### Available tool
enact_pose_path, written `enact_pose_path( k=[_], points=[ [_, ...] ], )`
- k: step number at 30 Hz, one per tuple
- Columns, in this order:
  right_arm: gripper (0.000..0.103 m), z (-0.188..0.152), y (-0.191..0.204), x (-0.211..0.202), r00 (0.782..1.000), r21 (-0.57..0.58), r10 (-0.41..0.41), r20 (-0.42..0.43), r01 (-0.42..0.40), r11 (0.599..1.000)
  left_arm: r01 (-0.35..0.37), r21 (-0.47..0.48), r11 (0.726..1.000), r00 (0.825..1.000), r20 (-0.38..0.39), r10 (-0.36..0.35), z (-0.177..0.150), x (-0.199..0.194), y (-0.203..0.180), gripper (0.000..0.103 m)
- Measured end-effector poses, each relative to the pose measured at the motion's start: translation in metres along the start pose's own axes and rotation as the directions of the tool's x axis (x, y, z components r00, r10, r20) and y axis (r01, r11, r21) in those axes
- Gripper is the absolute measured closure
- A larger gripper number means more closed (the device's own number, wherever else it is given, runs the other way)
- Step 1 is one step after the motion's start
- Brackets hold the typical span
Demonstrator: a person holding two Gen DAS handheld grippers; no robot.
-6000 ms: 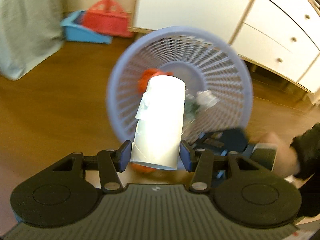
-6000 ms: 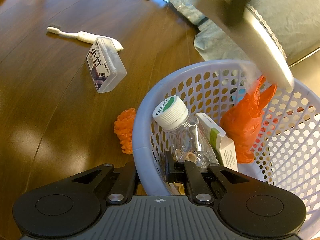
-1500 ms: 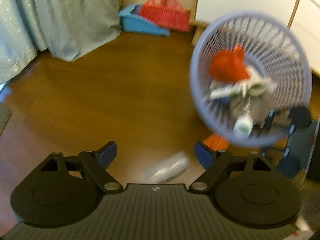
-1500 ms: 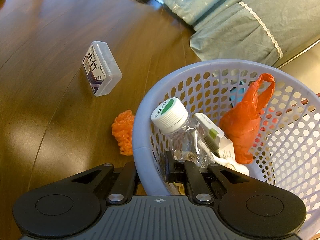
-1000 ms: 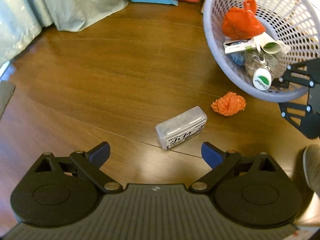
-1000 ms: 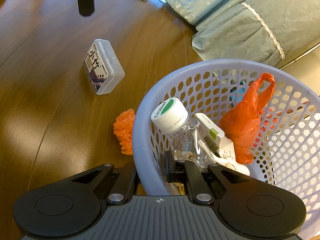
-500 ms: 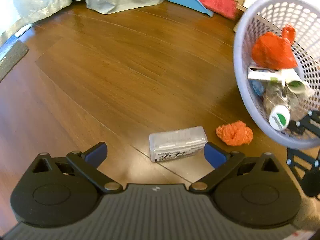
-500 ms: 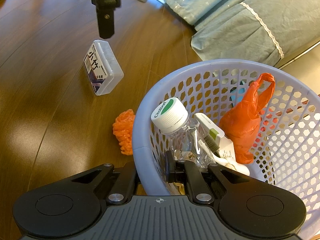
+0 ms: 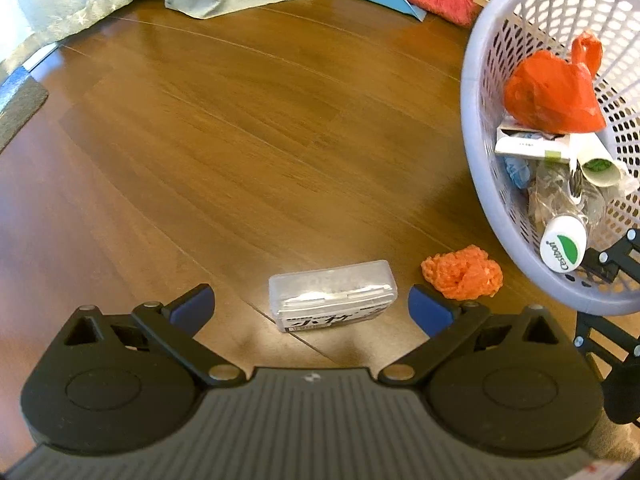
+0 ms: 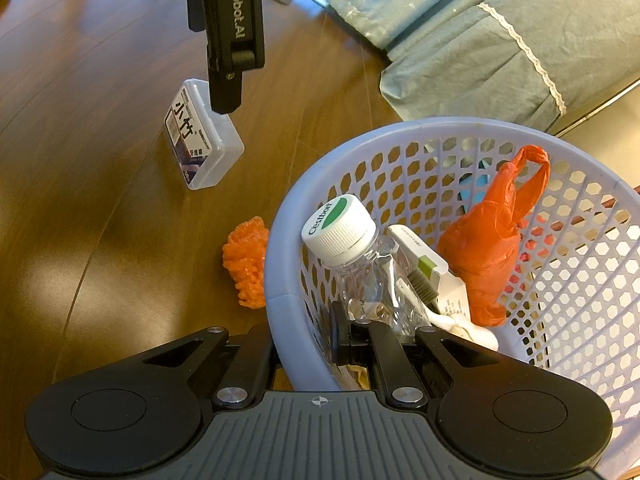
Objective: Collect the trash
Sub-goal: 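Close the left gripper around the clear plastic box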
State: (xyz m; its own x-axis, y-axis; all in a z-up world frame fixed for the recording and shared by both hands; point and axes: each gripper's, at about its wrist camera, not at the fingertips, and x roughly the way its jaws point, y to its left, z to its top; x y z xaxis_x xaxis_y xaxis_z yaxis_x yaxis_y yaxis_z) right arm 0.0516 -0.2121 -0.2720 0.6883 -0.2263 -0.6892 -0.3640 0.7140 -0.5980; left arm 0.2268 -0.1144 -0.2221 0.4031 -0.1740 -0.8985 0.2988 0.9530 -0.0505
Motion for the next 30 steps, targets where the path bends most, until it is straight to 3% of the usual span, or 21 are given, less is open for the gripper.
enact_pose_path(
  k=[8,14,19,21,25,30],
  points=[
    [0.098,0.000,-0.001,0.000,1.000,0.001,0.000,-0.001,0.000,1.000,0.016,0.094,0.995,0.999,-0.029,-0.013,0.001,0.013,-0.006,0.002],
    [0.098,-0.001,-0.001,0.000,1.000,0.001,0.000,-0.001,0.000,1.000,0.027,-0.027,0.999,0.998,-0.053,-0.029,0.009,0.029,-0.001,0.002],
    [0.098,-0.001,-0.002,0.000,1.000,0.003,-0.001,-0.001,0.001,1.000,0.002,-0.048,0.999,0.995,-0.096,-0.006,0.011,0.049,-0.005,0.003],
    [0.098,-0.001,-0.002,0.000,1.000,0.003,-0.001,-0.001,0.001,1.000,-0.008,-0.039,0.999,0.994,-0.112,0.003,0.011,0.056,-0.005,0.004],
    [0.098,-0.002,-0.002,0.000,1.000,0.004,-0.001,-0.001,0.001,1.000,-0.001,-0.021,1.000,0.990,-0.144,-0.003,0.011,0.062,0.000,0.018],
    [0.098,-0.002,-0.002,0.000,1.000,0.004,-0.001,-0.001,0.001,1.000,0.010,0.083,0.996,0.987,-0.159,0.003,0.008,0.055,0.012,0.019]
  ],
)
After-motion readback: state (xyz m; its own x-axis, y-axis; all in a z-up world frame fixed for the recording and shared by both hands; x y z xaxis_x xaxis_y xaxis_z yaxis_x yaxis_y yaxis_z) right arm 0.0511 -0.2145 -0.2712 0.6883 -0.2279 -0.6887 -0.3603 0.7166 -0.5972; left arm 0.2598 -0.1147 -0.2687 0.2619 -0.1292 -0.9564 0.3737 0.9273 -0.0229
